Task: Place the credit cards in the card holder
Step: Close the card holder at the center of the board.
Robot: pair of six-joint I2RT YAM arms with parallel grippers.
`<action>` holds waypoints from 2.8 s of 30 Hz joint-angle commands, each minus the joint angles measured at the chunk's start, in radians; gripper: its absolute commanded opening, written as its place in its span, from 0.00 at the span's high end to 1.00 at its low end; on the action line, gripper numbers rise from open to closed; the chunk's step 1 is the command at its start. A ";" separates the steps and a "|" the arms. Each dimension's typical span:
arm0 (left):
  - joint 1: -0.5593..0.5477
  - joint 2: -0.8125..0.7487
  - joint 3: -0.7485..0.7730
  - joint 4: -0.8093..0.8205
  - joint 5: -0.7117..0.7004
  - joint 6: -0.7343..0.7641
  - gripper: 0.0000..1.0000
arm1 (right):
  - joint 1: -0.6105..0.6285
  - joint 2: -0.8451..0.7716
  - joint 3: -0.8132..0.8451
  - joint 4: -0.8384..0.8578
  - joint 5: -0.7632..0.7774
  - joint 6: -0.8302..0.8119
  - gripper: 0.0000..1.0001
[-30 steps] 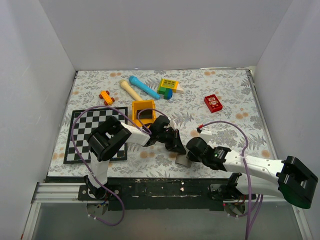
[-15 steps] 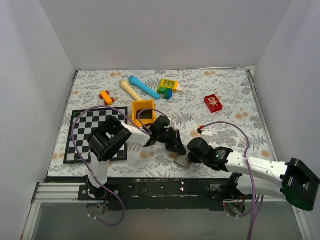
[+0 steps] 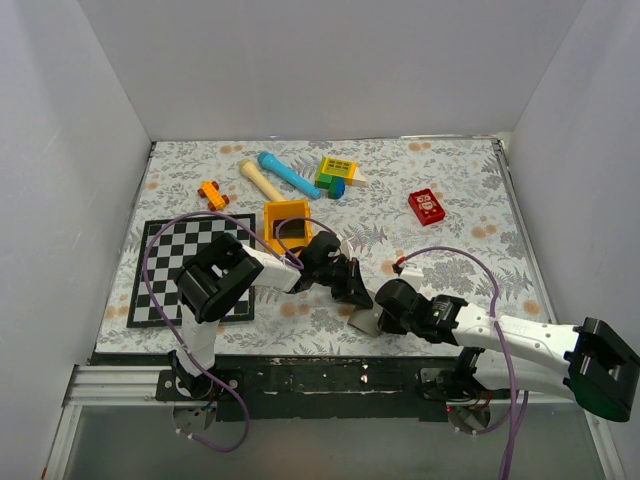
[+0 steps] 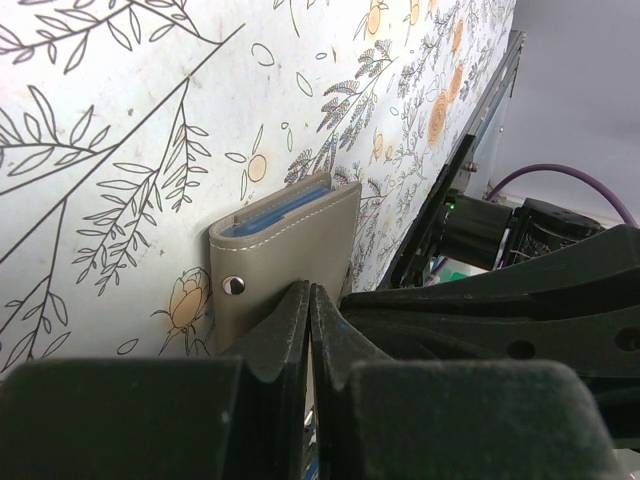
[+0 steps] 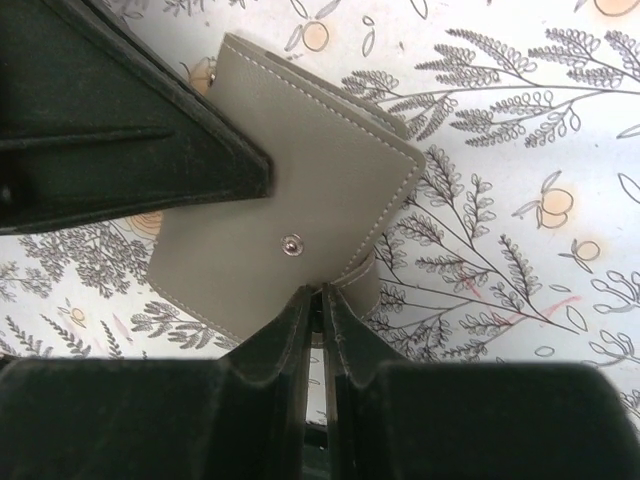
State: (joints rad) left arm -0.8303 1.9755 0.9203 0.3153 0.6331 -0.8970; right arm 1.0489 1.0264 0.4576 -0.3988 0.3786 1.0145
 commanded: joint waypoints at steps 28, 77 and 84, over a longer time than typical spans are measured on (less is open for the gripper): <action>0.020 0.045 -0.009 -0.085 -0.181 0.059 1.00 | -0.009 -0.094 0.061 -0.045 -0.004 -0.165 0.75; 0.026 0.068 -0.014 -0.070 -0.170 0.059 1.00 | -0.142 0.050 0.018 0.100 -0.101 -0.200 0.82; 0.028 0.066 -0.015 -0.070 -0.170 0.061 1.00 | -0.147 0.081 0.039 0.089 -0.113 -0.205 0.83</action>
State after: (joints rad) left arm -0.8173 1.9881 0.9234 0.3454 0.6300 -0.8967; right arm 0.9089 1.0832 0.4847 -0.2886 0.2478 0.8124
